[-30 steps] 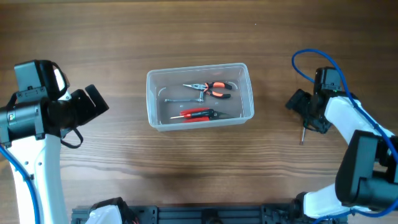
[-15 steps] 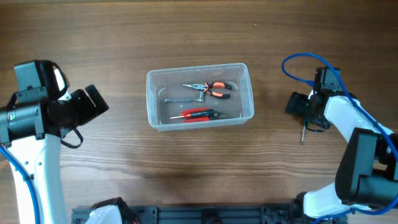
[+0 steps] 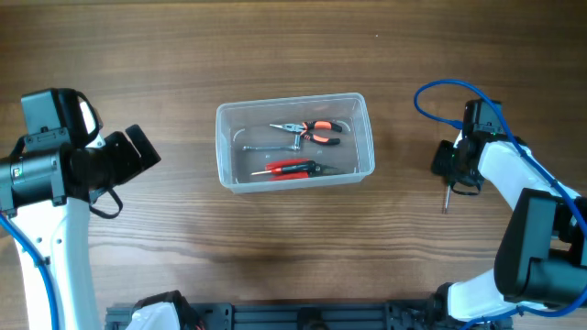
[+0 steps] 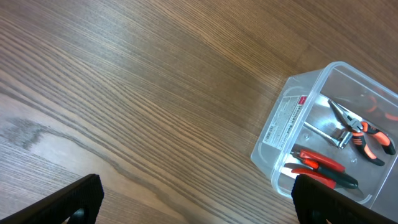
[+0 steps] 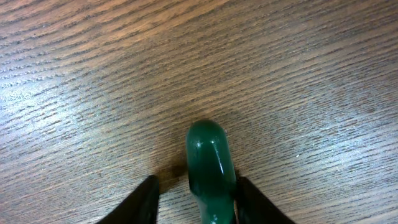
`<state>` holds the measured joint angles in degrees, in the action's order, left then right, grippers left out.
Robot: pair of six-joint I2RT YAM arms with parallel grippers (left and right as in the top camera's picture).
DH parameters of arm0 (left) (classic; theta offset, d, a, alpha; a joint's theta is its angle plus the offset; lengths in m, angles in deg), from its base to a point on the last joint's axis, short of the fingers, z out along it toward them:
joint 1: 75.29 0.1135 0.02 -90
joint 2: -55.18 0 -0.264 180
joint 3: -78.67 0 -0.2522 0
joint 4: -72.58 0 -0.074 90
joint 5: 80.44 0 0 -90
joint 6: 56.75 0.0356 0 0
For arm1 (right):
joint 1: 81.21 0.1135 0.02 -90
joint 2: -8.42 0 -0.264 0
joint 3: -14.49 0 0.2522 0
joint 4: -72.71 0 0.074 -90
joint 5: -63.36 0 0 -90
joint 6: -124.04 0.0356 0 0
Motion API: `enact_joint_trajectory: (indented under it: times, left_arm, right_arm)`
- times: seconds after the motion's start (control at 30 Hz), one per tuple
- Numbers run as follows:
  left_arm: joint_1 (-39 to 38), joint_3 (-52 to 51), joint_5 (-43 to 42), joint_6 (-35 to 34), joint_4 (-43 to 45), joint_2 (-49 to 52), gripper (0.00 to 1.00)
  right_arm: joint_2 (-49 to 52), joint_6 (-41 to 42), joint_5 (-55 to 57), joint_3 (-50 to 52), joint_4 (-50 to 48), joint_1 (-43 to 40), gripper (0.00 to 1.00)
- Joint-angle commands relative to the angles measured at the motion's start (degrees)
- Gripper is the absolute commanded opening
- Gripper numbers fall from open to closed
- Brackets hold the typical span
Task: Pack container
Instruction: 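Grasp the green screwdriver by its handle with the right gripper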
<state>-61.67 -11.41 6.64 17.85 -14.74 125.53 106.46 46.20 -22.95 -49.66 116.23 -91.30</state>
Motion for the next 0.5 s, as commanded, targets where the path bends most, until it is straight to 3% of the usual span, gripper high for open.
enact_joint_trajectory:
  times: [0.0, 0.37, 0.47]
  left_arm:
    - [0.31, 0.76, -0.68, -0.52, -0.02, 0.17, 1.0]
    - [0.31, 0.76, -0.7, -0.52, -0.02, 0.17, 1.0]
    - [0.31, 0.76, -0.7, -0.52, -0.07, 0.17, 1.0]
  right_arm:
    - [1.25, 0.5, -2.1, 0.02, 0.55, -0.13, 0.29]
    - [1.25, 0.5, -2.1, 0.02, 0.57, -0.11, 0.18]
    - [1.25, 0.5, -2.1, 0.02, 0.52, -0.11, 0.09]
